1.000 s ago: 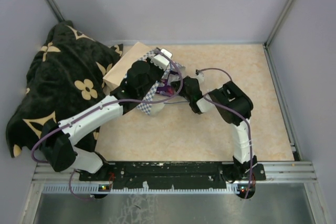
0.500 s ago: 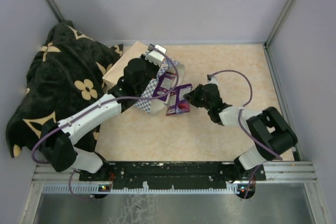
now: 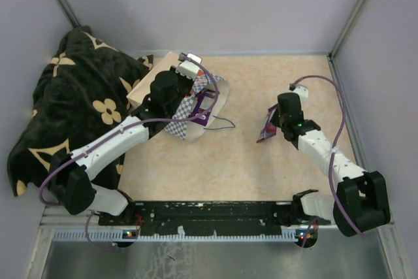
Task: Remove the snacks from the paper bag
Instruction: Place the snack at the corner of the board.
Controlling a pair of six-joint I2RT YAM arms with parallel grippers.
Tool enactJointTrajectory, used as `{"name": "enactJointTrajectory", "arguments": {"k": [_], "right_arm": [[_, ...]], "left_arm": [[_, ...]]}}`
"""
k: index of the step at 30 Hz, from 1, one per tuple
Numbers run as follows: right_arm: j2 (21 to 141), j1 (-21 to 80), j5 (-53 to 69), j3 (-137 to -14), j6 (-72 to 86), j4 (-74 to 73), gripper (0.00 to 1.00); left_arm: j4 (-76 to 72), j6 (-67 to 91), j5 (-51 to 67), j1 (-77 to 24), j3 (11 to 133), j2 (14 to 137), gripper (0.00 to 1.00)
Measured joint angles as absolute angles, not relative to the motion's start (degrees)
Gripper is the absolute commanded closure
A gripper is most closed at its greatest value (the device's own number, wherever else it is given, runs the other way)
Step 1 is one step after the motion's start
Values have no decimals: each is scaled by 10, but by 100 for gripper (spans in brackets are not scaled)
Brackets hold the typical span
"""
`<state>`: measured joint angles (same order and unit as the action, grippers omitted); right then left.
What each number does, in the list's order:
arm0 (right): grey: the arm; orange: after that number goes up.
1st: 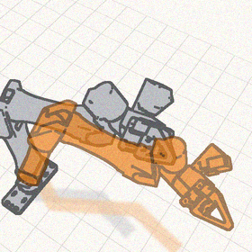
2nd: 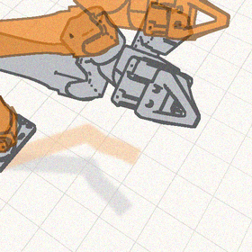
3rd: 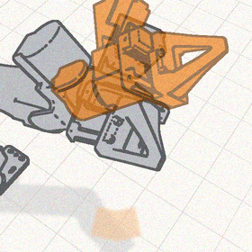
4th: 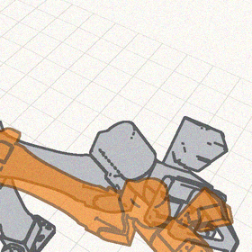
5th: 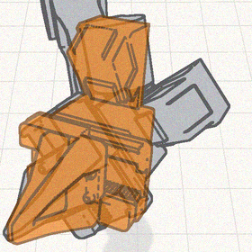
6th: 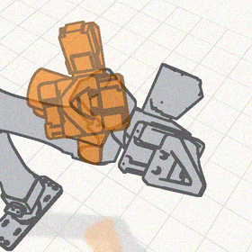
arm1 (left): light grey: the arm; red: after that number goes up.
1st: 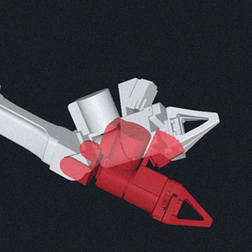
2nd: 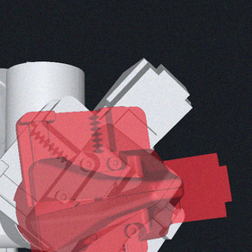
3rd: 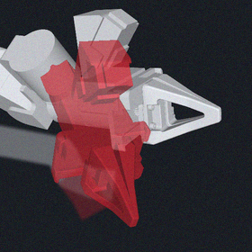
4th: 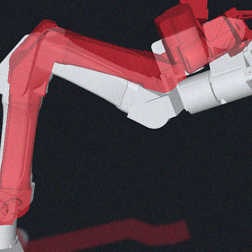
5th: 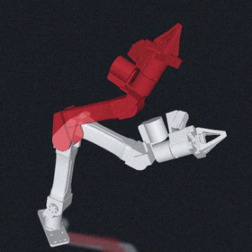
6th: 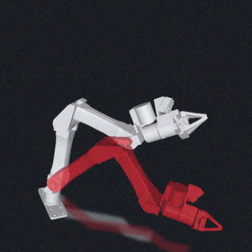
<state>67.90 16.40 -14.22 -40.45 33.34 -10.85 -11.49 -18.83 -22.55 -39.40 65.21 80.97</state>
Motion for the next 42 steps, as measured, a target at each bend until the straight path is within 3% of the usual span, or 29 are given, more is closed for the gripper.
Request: {"name": "enactJointTrajectory", "arguments": {"k": [5,11,18,19,23,26,30,35,38,42], "right_arm": [[717,164,-255,-525,259,-205,100],[847,189,-403,-660,204,-324,100],[969,233,-467,-707,170,-389,97],[985,242,-469,-715,166,-390,91],[1058,275,-440,-759,149,-385,25],[1087,288,-387,-765,135,-370,2],[1037,289,-298,-698,129,-291,2],[861,235,-186,-562,219,-165,8],[794,198,-189,-496,296,-107,10],[798,195,-199,-440,361,-88,13]], "left_arm": [[-114,-187,-227,-394,652,800,100],[-106,-187,-229,-392,652,797,100],[-100,-183,-229,-391,652,797,100],[-99,-182,-229,-391,652,797,100],[-95,-182,-229,-391,652,797,100],[-86,-182,-230,-390,652,798,100],[-76,-182,-230,-387,652,798,100],[-72,-180,-230,-385,653,798,100],[-65,-178,-231,-384,655,798,100],[-61,-176,-230,-384,657,798,100]]}}
